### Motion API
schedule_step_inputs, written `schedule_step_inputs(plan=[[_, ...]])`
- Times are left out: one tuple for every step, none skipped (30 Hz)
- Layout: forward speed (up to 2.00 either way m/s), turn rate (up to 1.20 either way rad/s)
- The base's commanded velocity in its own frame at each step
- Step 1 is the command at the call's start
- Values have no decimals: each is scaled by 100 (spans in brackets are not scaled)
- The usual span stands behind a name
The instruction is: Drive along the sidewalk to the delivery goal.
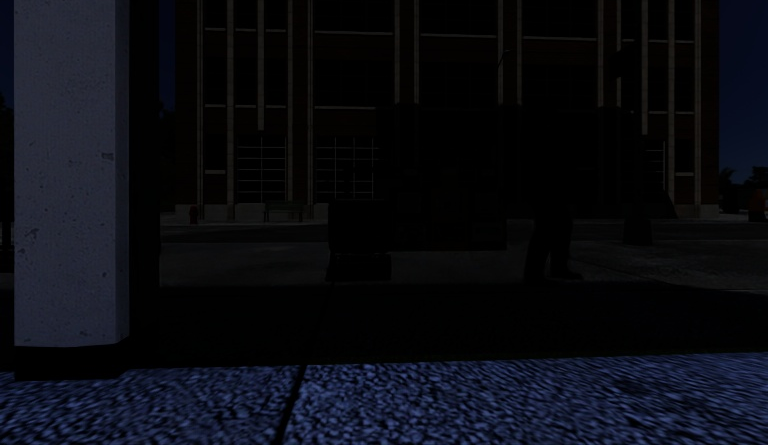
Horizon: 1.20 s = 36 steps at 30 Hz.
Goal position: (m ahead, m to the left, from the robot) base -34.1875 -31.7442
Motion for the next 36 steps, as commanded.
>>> schedule_step_inputs(plan=[[0, 0], [0, 0], [0, 0], [0, 0], [0, 0], [0, 0], [0, 0], [0, 0], [0, 0], [0, 0], [0, 0], [0, 0], [0, 0], [0, 0], [0, 0], [0, 0], [0, 0], [0, 0], [0, 0], [0, 0], [0, 0], [0, 0], [0, 0], [0, 0], [0, 0], [0, 0], [0, 0], [0, 0], [0, 0], [0, 0], [0, -26], [0, -49], [0, -49], [0, -57], [0, -58], [0, -59]])
